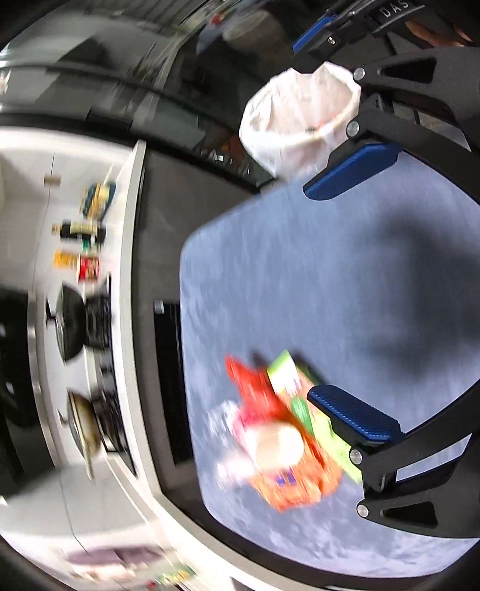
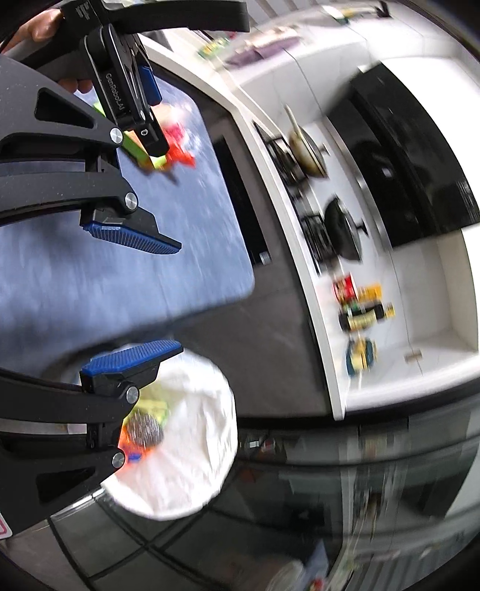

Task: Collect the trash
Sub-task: 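Move both open tools back over the trash pile on the table, then grasp the pink paper cup with the right tool while the left tool grasps the orange snack bag, then carry the pink cup and orange snack bag over the bin with both tools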

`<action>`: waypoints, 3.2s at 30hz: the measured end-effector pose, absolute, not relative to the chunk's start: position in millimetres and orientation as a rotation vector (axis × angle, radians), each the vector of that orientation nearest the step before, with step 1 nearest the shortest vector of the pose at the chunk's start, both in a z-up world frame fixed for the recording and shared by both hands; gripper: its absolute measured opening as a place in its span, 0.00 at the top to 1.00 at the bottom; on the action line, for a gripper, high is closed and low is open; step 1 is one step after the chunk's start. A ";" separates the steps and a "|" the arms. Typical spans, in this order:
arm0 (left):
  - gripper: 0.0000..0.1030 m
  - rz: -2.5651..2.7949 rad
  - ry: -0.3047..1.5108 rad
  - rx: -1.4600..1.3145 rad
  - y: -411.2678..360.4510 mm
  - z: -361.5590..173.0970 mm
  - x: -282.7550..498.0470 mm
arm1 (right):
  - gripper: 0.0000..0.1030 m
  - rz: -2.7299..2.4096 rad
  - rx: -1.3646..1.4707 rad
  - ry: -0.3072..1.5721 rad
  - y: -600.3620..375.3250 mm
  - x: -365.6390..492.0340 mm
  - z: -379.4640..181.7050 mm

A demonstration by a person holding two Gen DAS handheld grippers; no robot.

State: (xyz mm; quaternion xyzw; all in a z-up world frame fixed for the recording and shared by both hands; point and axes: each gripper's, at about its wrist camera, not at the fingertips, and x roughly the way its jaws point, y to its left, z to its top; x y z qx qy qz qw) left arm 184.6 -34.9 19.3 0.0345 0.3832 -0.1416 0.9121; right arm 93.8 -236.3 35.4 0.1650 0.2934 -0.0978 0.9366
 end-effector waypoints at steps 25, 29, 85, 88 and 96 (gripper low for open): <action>0.07 0.075 0.902 -0.113 199.6 -38.4 236.8 | 0.54 0.160 0.157 0.741 -4.4 242.6 -7.6; 0.07 0.070 0.922 -0.122 203.0 -47.4 247.2 | 0.54 0.162 0.135 0.755 7.4 262.0 -17.4; 0.69 -0.260 0.802 -0.200 121.6 22.0 213.3 | 0.97 -0.012 0.322 0.524 -138.5 175.6 50.6; 0.69 -0.322 0.795 -0.169 92.4 29.1 204.4 | 0.97 -0.041 0.328 0.505 -156.0 162.9 55.7; 0.69 -0.490 0.788 -0.065 -5.6 39.1 182.7 | 0.97 -0.156 0.352 0.462 -219.4 123.4 64.0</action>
